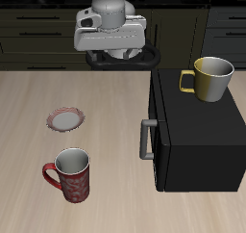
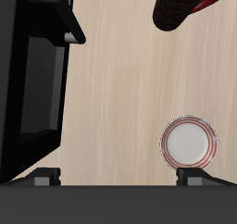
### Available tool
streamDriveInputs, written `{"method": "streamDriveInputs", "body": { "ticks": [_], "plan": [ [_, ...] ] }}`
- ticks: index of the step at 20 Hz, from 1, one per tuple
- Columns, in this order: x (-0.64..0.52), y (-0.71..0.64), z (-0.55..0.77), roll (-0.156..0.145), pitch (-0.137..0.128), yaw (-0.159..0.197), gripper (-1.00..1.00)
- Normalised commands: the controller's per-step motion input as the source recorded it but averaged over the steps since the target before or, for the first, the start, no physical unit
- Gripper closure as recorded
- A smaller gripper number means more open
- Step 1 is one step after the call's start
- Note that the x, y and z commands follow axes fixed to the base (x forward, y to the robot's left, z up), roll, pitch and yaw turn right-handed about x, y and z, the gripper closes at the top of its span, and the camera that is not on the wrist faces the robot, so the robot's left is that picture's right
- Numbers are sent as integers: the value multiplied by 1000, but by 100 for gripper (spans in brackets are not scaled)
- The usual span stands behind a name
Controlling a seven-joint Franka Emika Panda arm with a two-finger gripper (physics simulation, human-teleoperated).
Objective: Place the red mug on the plate
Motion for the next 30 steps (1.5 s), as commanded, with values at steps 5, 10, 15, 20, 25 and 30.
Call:
{"method": "streamDriveInputs", "body": {
  "ticks": [5,10,15,20,25,30],
  "plan": [
    [487,-317,15,-51,4,-16,-100],
    [463,-308,54,-58,2,-14,-100],
    [407,-223,-17,-5,21,0,-100],
    [331,-175,74,23,-17,16,-100],
    [238,-32,53,76,-36,83,-100],
    [320,-193,118,-29,-28,-9,-100]
  ]
}}
